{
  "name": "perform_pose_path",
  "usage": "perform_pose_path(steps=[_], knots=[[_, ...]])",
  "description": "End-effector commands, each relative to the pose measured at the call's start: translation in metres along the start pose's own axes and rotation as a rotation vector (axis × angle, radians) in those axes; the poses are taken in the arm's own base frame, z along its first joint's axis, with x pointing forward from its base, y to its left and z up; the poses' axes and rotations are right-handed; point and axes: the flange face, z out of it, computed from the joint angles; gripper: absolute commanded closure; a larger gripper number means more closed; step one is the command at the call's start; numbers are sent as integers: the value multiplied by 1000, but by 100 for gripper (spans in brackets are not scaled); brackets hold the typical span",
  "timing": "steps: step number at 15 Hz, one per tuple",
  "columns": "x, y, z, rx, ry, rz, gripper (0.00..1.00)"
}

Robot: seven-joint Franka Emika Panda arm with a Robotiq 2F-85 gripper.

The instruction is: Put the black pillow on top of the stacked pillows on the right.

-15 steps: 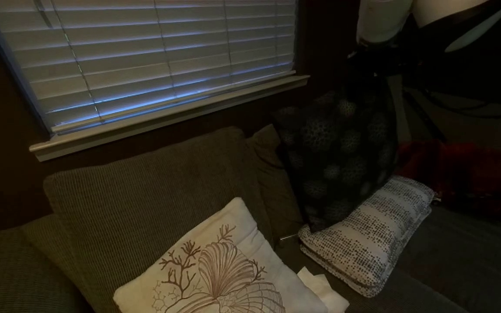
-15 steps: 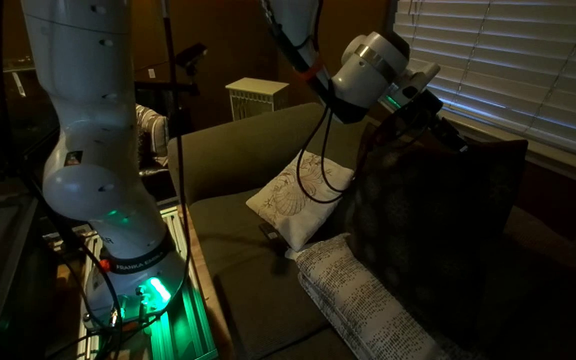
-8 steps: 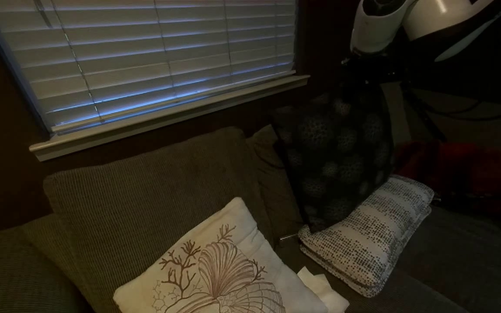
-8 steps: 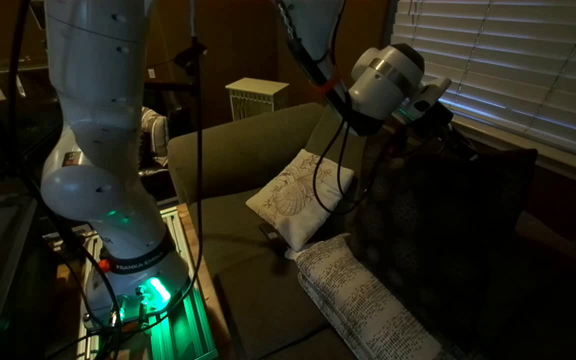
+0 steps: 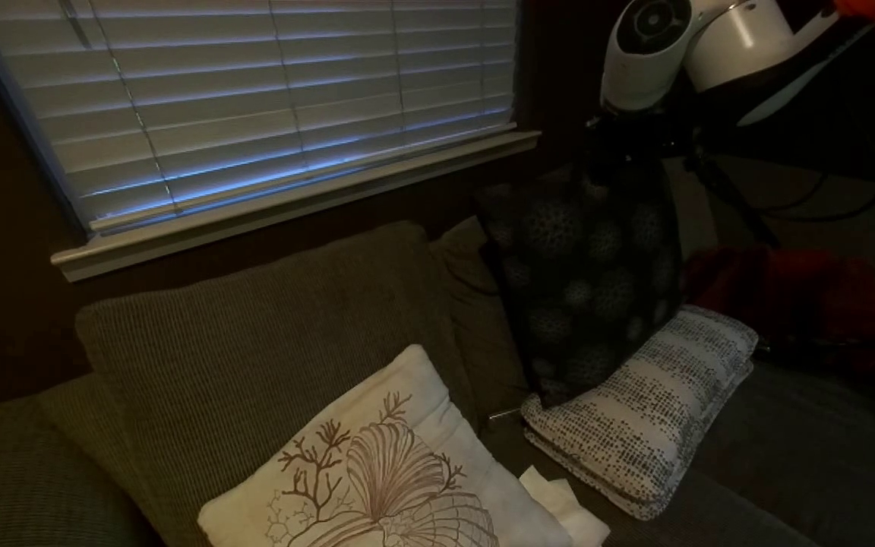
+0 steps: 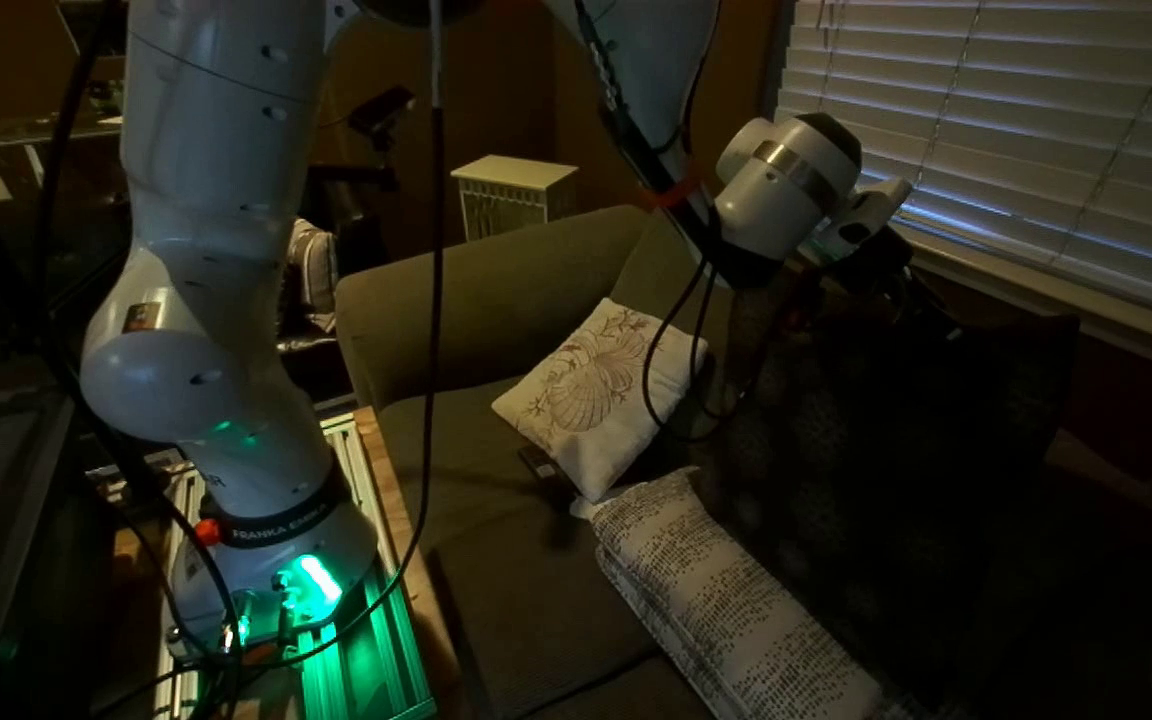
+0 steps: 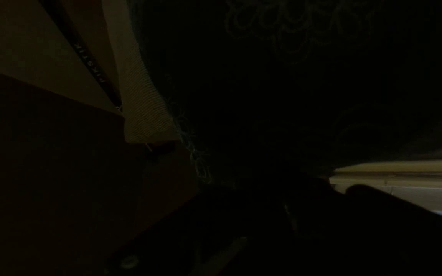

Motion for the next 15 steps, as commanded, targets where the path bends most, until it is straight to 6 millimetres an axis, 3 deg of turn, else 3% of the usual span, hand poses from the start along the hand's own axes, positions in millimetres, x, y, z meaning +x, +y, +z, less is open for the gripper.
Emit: perform_pose_path(steps=[1, 9, 15], knots=[[-2, -8, 13, -8, 2, 32, 55], [3, -10, 10, -10, 27, 138, 2], [22, -1, -37, -26, 60, 132, 0]])
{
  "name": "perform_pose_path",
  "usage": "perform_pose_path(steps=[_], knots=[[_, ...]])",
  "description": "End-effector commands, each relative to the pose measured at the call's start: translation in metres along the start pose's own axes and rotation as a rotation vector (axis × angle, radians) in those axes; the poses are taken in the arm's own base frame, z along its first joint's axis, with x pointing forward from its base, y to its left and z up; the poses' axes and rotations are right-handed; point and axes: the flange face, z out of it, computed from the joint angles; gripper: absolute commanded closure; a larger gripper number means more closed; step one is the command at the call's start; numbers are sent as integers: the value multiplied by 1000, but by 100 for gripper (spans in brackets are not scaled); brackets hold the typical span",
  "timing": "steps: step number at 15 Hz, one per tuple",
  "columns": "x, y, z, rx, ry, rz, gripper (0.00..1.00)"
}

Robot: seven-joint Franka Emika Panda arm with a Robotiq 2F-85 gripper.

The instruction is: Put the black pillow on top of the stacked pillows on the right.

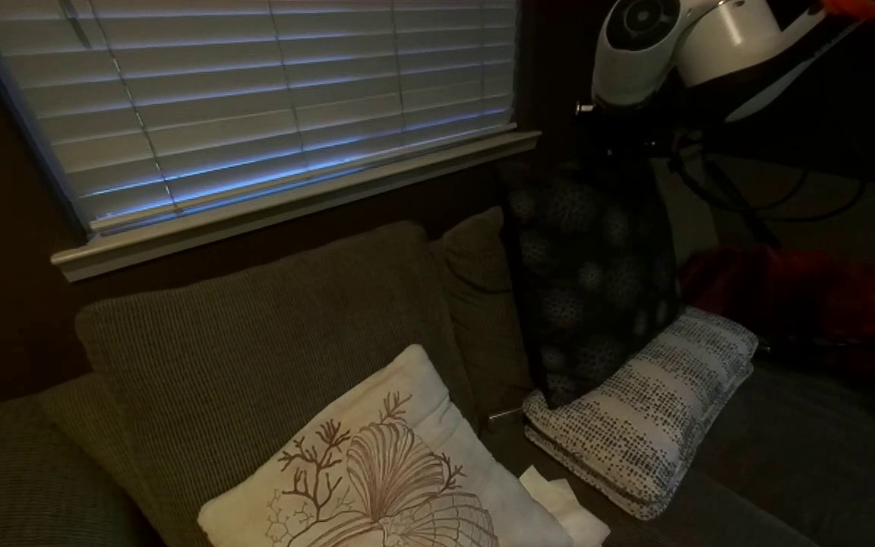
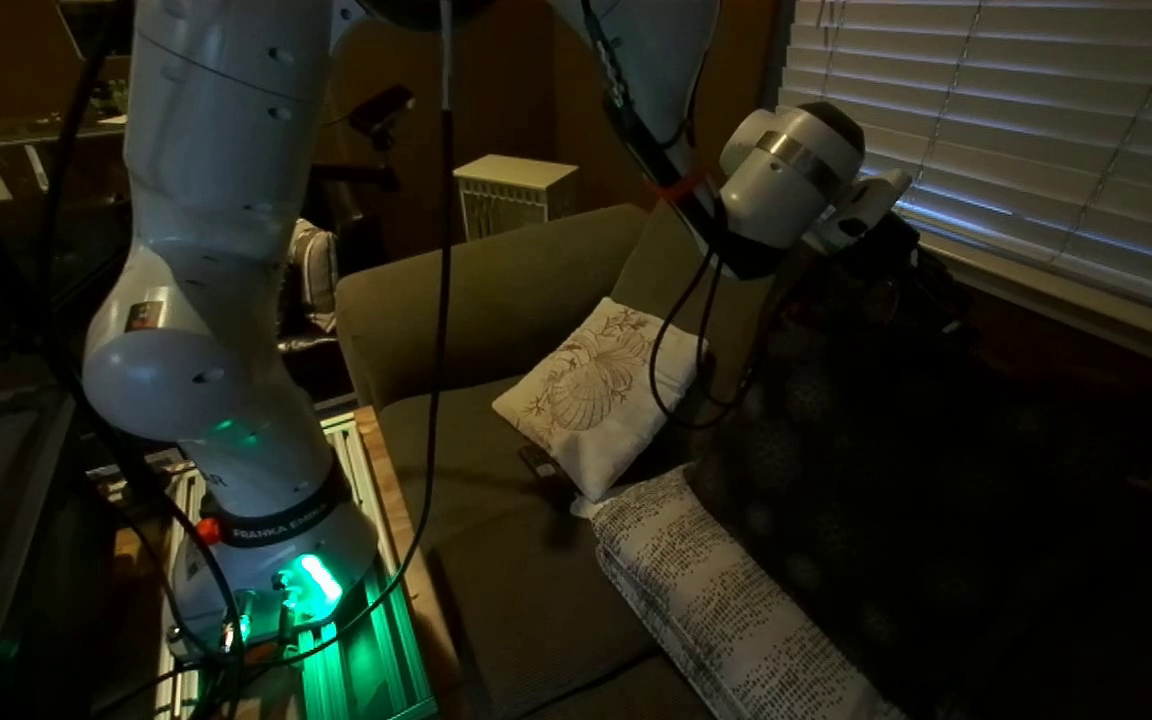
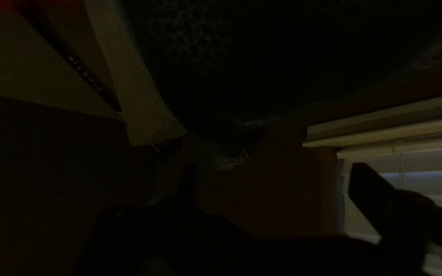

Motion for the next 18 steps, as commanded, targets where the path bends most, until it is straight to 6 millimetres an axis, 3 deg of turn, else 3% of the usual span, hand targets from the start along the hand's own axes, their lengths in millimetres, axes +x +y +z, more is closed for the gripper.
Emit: perform_pose_path(steps=[1, 5, 10, 13, 18], knots=[[17, 11, -37, -24, 44, -25, 0], [34, 36, -70, -60, 11, -139, 0], [54, 71, -105, 35, -138, -236, 0], [60, 87, -124, 123, -211, -266, 0], [60, 103, -151, 83, -335, -268, 0]])
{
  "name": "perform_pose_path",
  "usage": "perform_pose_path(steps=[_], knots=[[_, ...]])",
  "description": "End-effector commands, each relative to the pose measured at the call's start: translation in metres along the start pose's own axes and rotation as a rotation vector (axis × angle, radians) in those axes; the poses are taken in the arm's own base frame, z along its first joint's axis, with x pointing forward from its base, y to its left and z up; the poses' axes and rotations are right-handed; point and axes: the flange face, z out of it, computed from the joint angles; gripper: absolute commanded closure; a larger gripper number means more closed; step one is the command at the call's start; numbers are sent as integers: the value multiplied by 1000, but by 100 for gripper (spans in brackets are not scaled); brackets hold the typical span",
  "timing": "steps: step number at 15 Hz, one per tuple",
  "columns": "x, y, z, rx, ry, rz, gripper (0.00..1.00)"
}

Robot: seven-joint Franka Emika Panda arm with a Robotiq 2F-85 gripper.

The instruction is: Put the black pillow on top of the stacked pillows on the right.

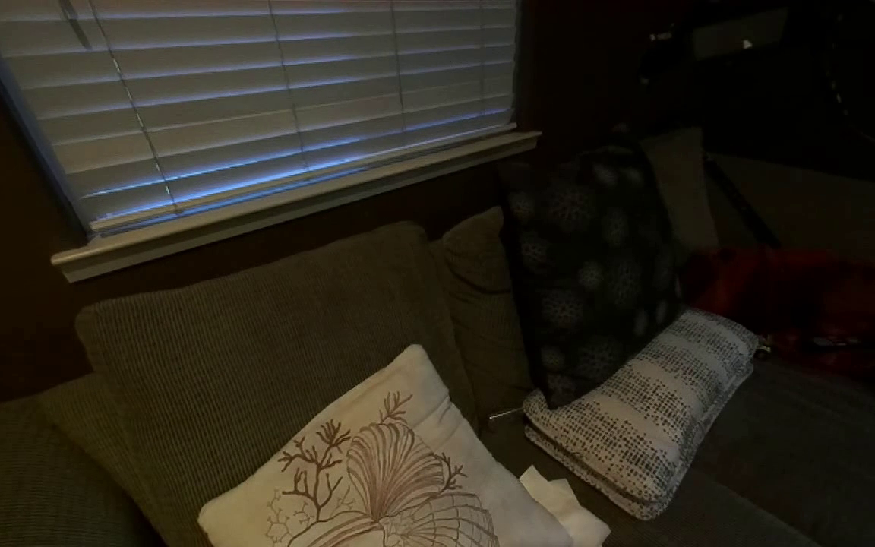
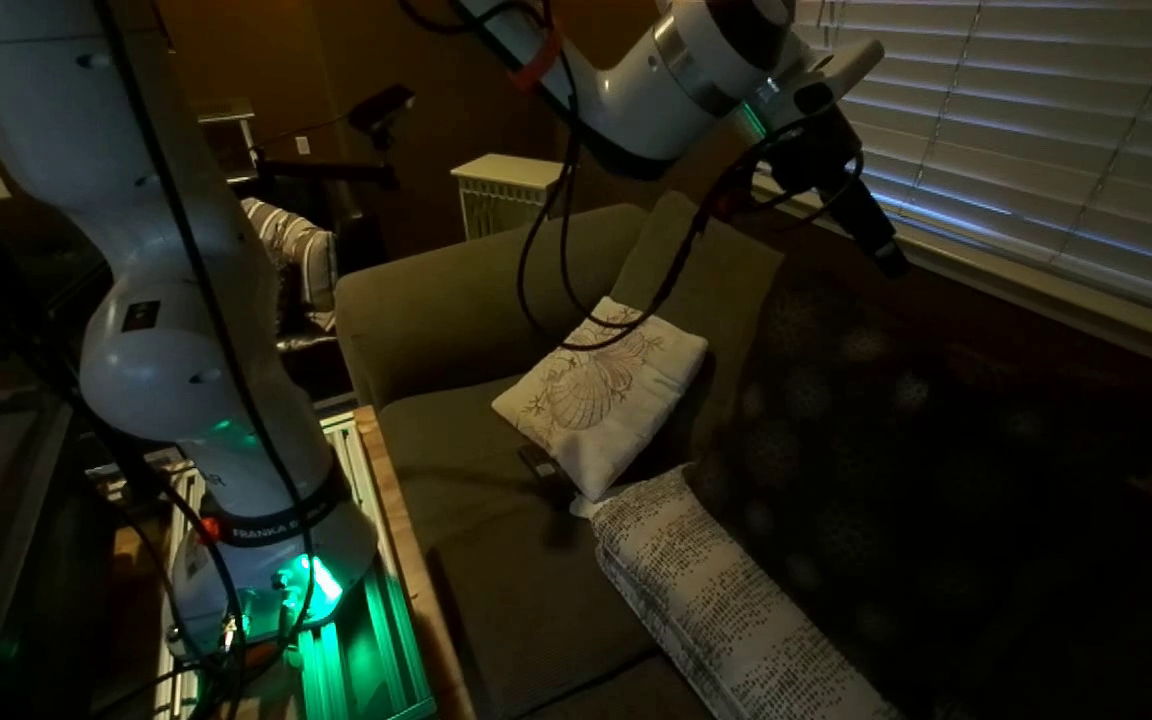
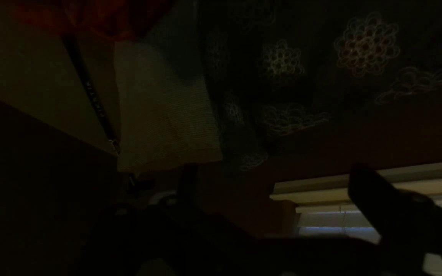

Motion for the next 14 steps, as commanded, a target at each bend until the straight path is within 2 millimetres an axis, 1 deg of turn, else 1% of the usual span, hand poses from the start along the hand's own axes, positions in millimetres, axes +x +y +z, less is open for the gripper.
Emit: perform_pose_path(steps=[1, 4, 14], knots=[[-13, 12, -27, -18, -83, -6, 0], [-17, 14, -41, -39, -117, -4, 0], [-33, 4, -72, 85, -166, -87, 0]])
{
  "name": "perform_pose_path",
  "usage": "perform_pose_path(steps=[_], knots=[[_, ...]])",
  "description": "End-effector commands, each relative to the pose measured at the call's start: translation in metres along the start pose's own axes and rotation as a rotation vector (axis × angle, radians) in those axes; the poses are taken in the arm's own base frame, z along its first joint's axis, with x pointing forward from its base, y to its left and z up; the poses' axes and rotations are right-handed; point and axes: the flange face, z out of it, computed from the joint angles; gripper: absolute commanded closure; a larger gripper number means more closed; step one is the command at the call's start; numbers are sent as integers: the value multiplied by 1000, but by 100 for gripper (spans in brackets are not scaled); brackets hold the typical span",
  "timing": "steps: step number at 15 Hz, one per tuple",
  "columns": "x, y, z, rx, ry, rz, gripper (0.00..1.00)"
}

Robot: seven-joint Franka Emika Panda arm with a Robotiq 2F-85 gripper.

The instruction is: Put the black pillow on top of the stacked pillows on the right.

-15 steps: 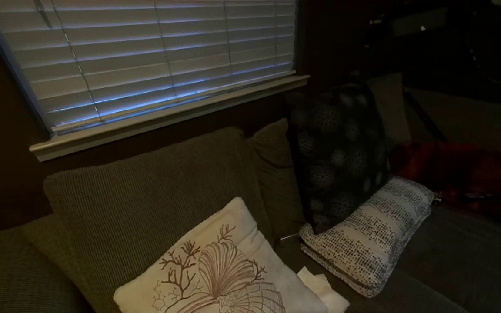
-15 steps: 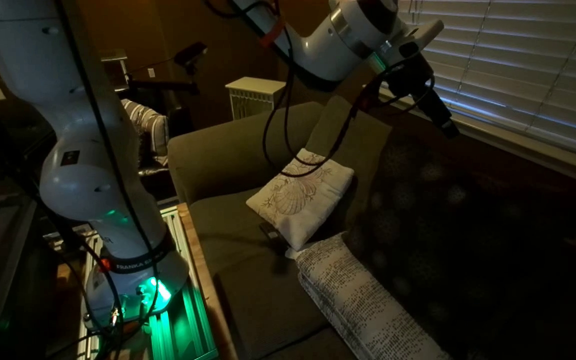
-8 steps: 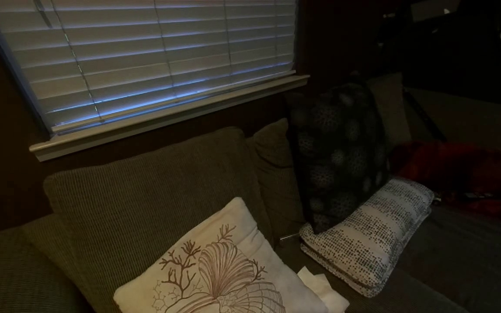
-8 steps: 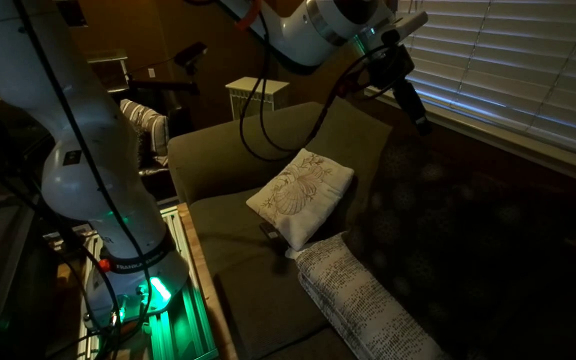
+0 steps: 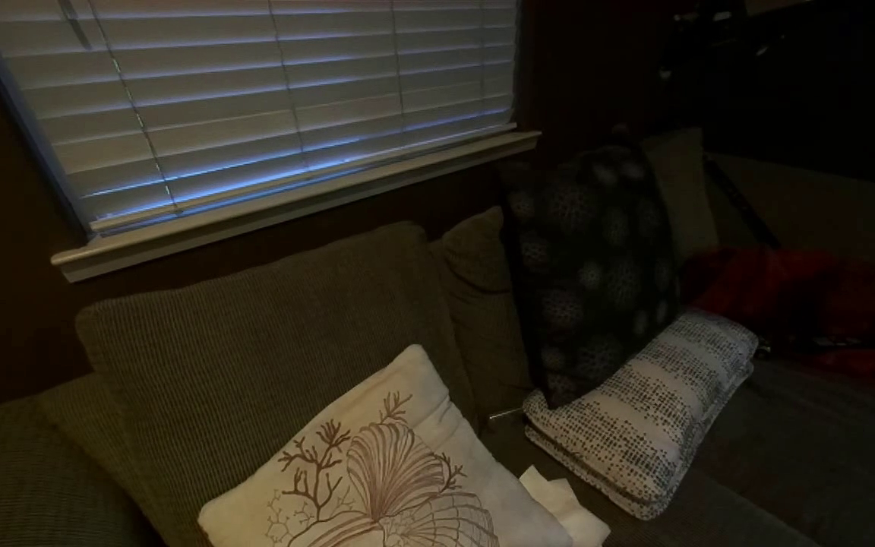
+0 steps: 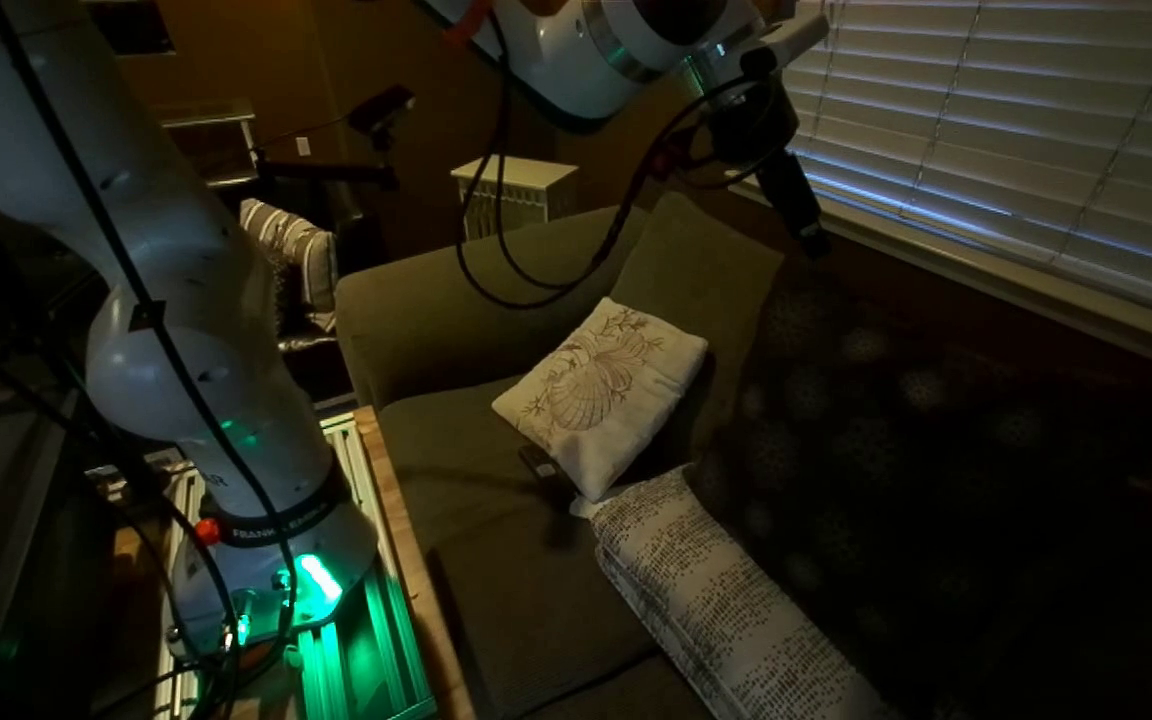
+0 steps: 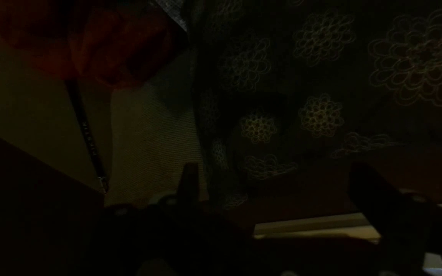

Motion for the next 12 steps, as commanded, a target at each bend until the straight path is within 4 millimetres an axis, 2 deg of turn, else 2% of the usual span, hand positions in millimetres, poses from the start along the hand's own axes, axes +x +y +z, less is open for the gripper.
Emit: perform_pose_path(steps=[1, 6, 7, 12], knots=[[-13, -1, -15, 53, -35, -42, 0], [-22, -10, -20, 70, -58, -89, 0], [-14, -13, -12, 55, -48, -75, 0], [-14, -12, -11, 53, -49, -76, 0]])
